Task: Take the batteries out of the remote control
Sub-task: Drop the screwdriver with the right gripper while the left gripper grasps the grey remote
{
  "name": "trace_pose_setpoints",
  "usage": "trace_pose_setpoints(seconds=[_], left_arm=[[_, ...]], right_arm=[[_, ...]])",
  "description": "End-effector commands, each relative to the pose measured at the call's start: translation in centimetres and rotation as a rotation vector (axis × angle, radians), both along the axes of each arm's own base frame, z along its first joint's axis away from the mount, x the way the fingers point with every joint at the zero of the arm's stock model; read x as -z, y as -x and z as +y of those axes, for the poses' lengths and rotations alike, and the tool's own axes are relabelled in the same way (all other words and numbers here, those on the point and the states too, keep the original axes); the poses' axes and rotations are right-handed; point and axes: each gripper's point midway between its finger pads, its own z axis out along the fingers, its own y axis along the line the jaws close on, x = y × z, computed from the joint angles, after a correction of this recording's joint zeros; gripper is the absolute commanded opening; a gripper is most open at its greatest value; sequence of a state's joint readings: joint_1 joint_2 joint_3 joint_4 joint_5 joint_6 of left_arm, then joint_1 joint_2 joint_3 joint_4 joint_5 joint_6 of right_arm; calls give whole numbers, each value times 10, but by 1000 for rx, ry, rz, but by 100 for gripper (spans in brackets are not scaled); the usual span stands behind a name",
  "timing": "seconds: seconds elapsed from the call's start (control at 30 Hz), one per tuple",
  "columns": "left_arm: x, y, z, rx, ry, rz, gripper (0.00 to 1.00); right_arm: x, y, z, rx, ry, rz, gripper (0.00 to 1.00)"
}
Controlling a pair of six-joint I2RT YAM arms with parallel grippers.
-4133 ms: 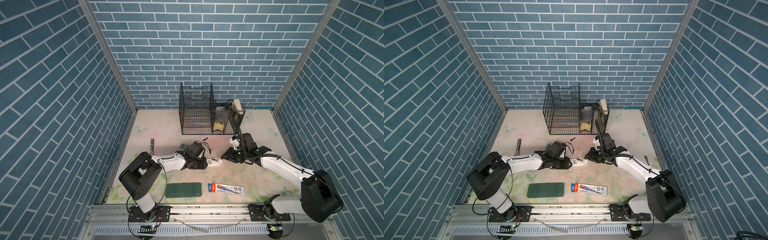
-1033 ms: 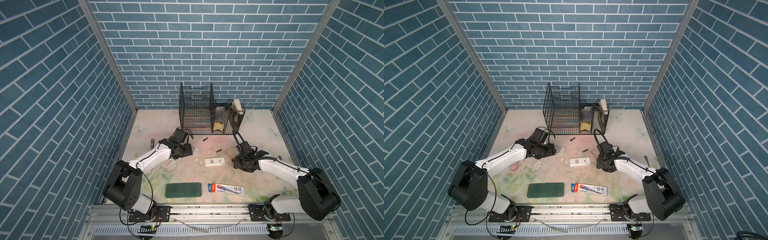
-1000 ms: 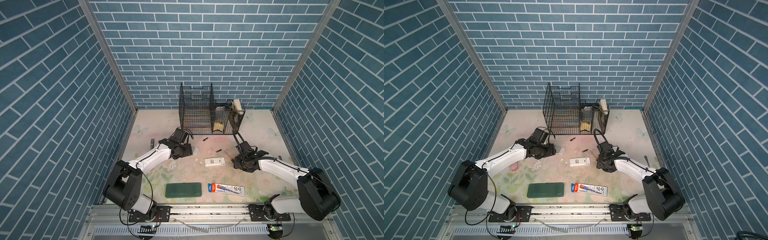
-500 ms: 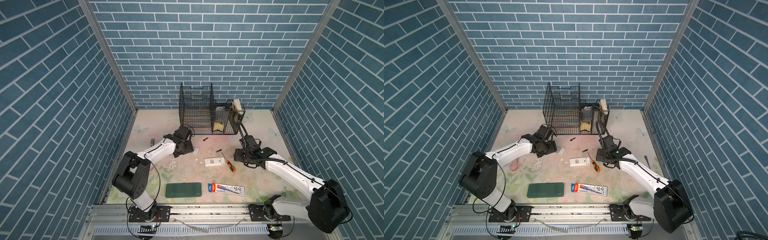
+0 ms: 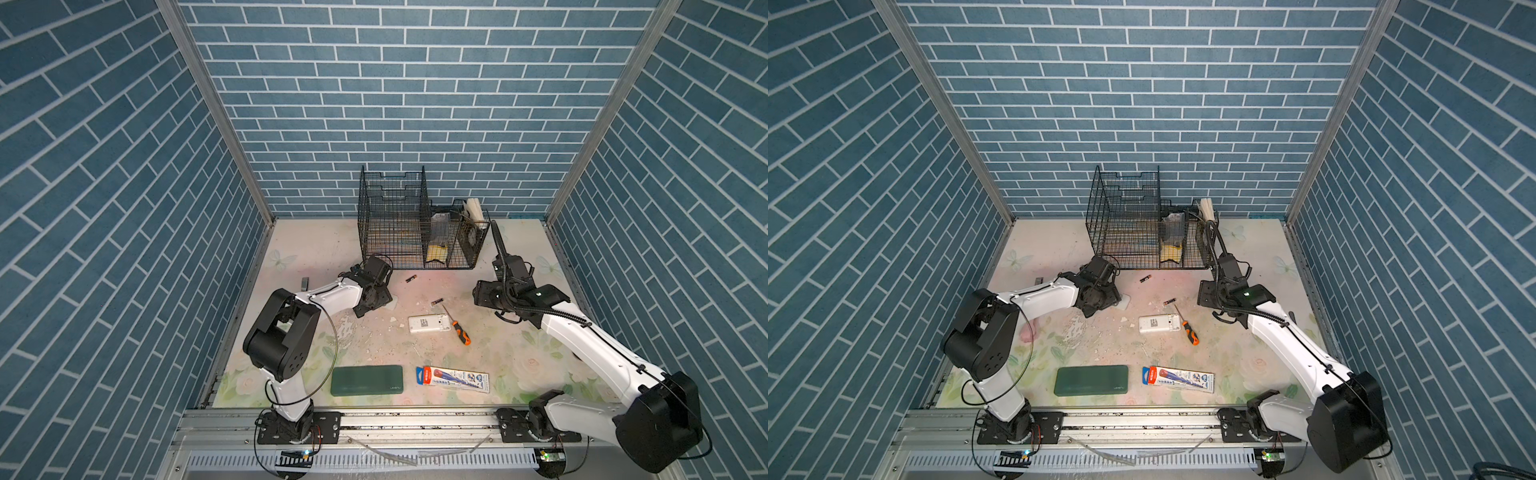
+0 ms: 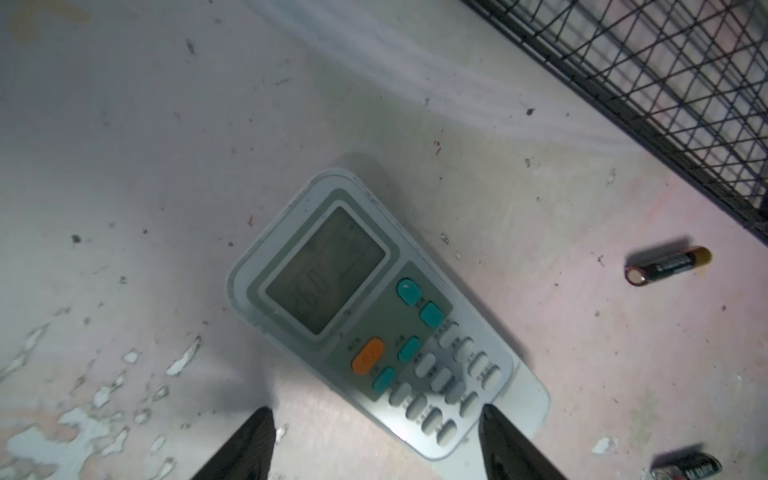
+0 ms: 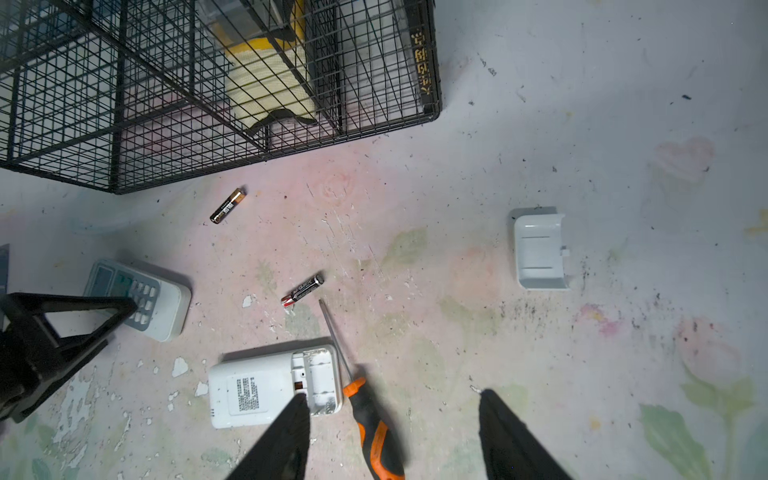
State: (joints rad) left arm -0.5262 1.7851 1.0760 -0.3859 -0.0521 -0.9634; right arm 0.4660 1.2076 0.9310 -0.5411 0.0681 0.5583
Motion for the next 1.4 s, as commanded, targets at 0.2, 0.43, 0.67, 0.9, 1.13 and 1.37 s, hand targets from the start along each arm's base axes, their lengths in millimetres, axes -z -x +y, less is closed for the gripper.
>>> trace_pose_setpoints(seconds=[0.2,0.43,0.67,0.9,1.13,1.37], left_arm=[[-8,-25,-5,-36,-28,-49,79],[-2,-37,-15,-23,-30,-28,79],[6,-38,-19,-3,-53,24,79],[13,-26,-13,49,-120,116,77],[29,-11,-10,140,-178,221,77],[35,1,-7,156,-187,254,72]], right_arm=[[-16,-10,8,-69,-34,-27,64],[-17,-13,9,-81,-39,-31,64],[-20,-13,3,-71,-41,-46,63],[-16,-14,2,-57,-68,-51,63],[-22,-13,-1,-43,-75,-79,63],[-18,-11,-2,-40,-75,-78,62]])
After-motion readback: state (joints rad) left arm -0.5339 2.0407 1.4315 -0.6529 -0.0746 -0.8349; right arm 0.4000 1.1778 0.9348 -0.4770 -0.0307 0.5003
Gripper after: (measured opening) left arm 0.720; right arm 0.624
